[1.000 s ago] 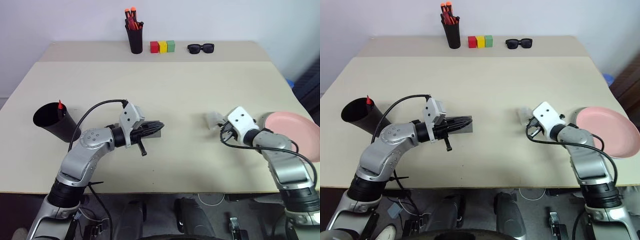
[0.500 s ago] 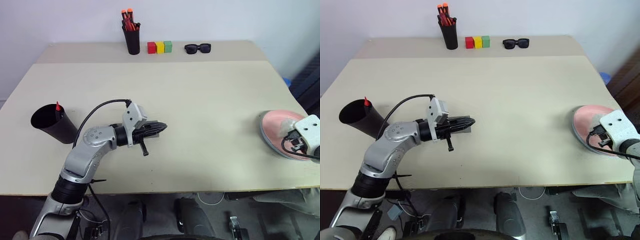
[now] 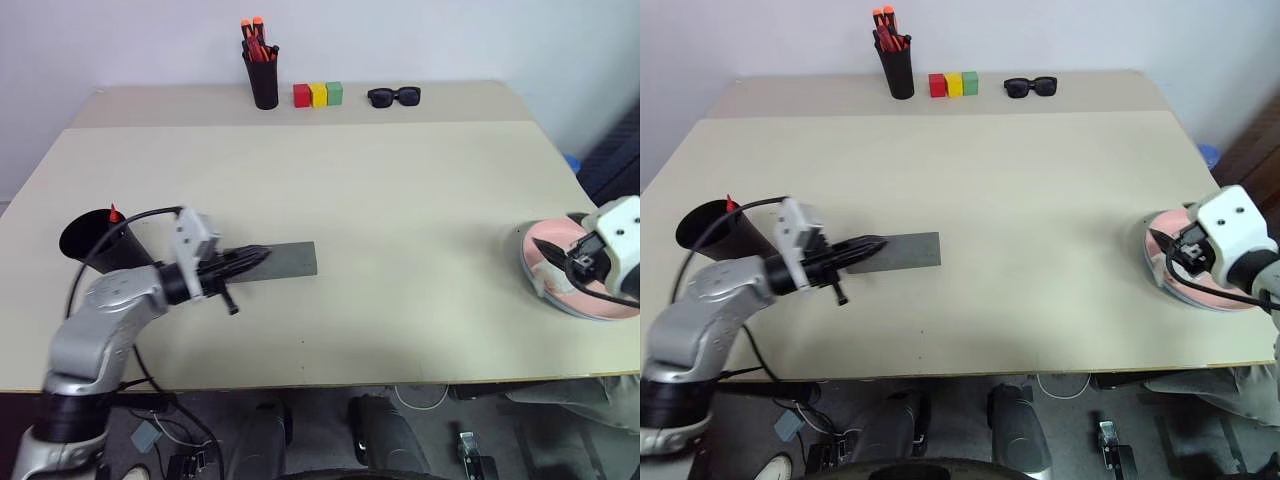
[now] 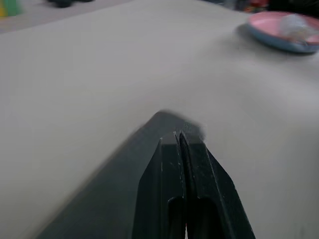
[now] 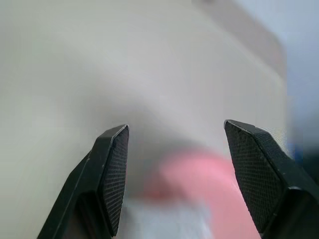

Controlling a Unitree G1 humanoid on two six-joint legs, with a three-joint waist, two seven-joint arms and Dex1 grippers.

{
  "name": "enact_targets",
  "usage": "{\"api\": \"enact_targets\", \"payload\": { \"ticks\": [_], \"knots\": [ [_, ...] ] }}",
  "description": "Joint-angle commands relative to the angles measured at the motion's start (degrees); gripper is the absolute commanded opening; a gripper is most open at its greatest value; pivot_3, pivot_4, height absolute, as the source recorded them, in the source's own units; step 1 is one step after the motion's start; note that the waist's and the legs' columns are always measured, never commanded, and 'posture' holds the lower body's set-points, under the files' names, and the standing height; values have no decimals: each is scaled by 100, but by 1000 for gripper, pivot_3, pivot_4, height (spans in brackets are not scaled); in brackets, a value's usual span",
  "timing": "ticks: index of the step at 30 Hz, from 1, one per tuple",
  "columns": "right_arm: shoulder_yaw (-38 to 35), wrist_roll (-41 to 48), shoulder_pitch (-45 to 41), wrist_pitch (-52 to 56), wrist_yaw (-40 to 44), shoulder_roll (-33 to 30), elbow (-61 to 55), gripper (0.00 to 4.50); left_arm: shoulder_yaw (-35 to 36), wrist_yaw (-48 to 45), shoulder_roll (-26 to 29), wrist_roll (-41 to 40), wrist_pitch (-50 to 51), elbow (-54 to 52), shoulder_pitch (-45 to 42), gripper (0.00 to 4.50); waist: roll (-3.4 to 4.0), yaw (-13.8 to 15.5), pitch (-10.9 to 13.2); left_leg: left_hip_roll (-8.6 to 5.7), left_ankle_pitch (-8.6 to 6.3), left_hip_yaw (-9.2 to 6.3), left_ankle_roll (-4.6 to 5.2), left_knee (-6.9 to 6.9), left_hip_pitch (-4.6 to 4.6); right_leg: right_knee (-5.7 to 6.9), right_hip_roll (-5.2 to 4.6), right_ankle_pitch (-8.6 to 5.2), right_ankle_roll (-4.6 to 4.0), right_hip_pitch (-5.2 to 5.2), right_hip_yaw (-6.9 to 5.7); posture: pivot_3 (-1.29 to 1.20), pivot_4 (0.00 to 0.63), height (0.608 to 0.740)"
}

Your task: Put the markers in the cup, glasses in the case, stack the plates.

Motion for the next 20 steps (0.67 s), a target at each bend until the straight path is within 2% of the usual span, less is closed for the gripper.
{"api": "enact_targets", "payload": {
  "ticks": [1, 5, 10, 20],
  "knots": [
    [15, 702, -232, 389, 28, 251, -376, 3074, 420, 123, 89, -42, -188, -352, 317, 0, -3, 42, 1, 0, 0, -1, 0, 5, -3, -3, -3, -6, -10, 2, -2, 0, 150, 740],
    [300, 886, -462, 512, 65, 325, -225, 3074, 488, 303, 56, -3, -259, -550, 559, 0, -5, 27, 2, -1, 0, 3, 0, 15, -9, -11, -18, -7, -11, 6, 0, 0, 150, 740],
    [796, 674, -946, 254, 102, 279, 350, 3074, 452, 437, 15, 158, -522, -515, 721, 0, -5, 1, 3, -2, 0, 13, 0, 9, -5, -10, -15, -7, -13, 2, 1, 0, 150, 740],
    [1229, 506, -1152, 8, 167, 321, 719, 3074, 516, 639, 2, 193, -654, -661, 1101, 0, -5, 10, 2, -2, 0, 14, 0, -1, -7, -10, -10, -6, -14, -7, 2, 0, 150, 740]
  ]
}}
